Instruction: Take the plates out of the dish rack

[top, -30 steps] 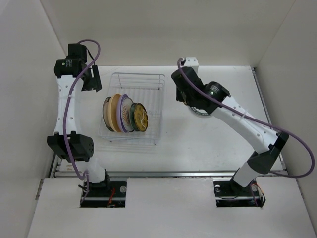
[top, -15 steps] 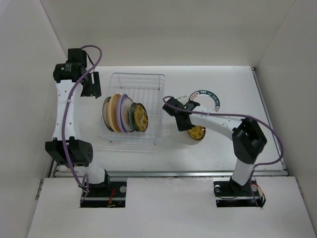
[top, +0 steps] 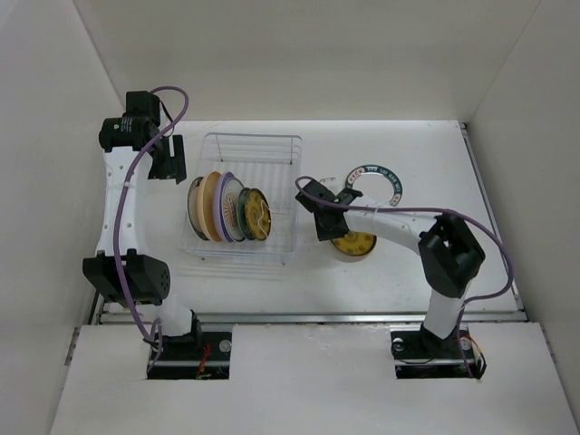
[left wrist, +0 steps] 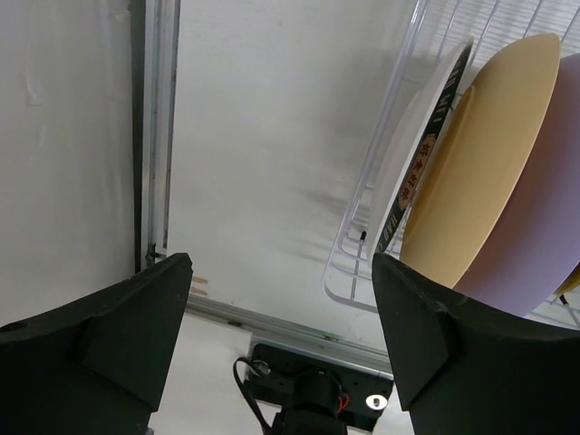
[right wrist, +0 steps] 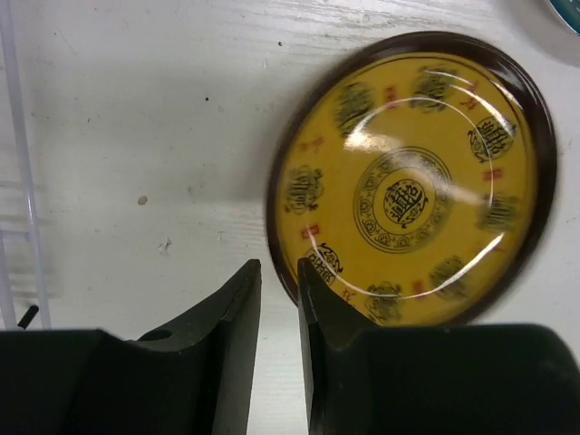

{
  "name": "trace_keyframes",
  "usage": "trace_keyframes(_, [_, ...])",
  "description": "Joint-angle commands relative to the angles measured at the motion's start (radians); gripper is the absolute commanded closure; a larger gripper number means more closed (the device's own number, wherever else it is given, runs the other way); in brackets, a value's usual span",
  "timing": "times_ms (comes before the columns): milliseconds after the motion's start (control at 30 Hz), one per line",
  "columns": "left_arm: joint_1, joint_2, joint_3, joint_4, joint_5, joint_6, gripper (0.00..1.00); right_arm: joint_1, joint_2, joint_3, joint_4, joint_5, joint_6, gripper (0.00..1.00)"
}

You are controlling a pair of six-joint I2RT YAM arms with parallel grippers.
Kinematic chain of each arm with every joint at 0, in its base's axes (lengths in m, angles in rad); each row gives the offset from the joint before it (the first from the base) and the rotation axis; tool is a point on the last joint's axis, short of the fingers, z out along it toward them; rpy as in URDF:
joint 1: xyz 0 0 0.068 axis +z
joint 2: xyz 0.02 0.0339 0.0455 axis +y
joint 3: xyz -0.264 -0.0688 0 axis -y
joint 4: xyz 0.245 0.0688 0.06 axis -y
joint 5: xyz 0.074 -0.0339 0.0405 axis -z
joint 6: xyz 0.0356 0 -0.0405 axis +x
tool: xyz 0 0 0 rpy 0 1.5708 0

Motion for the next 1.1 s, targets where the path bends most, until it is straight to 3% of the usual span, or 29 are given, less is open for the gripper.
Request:
trace_keyframes(0, [0.005,-0.042,0.007,-0.017,0.015,0.019,0.22,0.004,-0.035,0.022,0.044,-0.009,0.014,0.71])
trace_keyframes(167, [0.005,-0.042,0.007,-0.017,0.015,0.019,0.22,0.004,-0.133,0.077,0.020,-0.020,-0.025,0.71])
trace_keyframes(267, [0.005,-0.042,0.007,-0.017,0.015,0.019,0.22,0.014,-0.189,0.140,0.029,-0.058,-0.062,0.63])
trace_keyframes(333, [0.005,-0.042,0.007,-0.017,0.015,0.019,0.22,0.042,-0.208,0.191,0.071,-0.110,-0.097,0.51])
trace_keyframes(500, [0.005,-0.042,0.007,-0.017,0.015,0.019,0.22,0.113,-0.138,0.294,0.185,-0.193,-0.140,0.39])
trace_keyframes(600, [0.005,-0.042,0.007,-0.017,0.006,0.019,0.22,0.132,-0.069,0.382,0.234,-0.282,-0.141,0.39])
trace_keyframes(767, [0.005,-0.042,-0.011,-0.017,-0.005,0.019,0.22,0.151,0.082,0.495,0.256,-0.303,-0.151,0.41])
trace_keyframes(1067, [0.005,-0.042,-0.030,-0.017,-0.014,0.019,0.22,0.160,0.209,0.559,0.279,-0.323,-0.151,0.49])
